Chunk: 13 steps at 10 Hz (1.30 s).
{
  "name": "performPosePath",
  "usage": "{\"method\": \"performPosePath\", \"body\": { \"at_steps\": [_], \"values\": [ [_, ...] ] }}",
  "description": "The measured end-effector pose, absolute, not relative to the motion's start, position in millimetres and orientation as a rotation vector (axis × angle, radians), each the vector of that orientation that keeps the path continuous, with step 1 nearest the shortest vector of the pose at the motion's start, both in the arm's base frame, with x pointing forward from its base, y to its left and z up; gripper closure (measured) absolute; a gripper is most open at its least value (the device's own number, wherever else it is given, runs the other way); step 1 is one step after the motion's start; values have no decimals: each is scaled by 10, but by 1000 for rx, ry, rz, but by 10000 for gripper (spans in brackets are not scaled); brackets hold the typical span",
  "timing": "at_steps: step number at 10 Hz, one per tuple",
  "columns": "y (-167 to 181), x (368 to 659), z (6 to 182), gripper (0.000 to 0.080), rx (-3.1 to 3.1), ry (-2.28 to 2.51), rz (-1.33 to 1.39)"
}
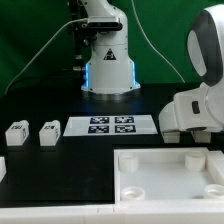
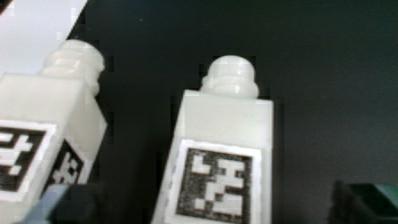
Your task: Assemble one leg
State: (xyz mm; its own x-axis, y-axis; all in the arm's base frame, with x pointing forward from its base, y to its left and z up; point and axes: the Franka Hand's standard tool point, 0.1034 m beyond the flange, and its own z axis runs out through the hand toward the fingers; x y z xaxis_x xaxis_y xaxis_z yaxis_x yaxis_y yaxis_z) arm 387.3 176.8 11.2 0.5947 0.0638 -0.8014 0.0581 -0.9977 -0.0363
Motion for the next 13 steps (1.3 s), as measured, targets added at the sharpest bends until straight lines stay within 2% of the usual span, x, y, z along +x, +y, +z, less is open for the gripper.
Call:
{"method": "performPosePath", "body": {
  "at_steps": [1, 2, 3, 13],
  "values": [
    [1768, 3872, 112, 282, -2800, -107, 1407],
    [1768, 3872, 111, 422, -2800, -107, 1407],
    [1767, 3872, 112, 509, -2800, -107, 1407],
    [1767, 3871, 111, 508, -2799, -107, 1408]
  ]
}}
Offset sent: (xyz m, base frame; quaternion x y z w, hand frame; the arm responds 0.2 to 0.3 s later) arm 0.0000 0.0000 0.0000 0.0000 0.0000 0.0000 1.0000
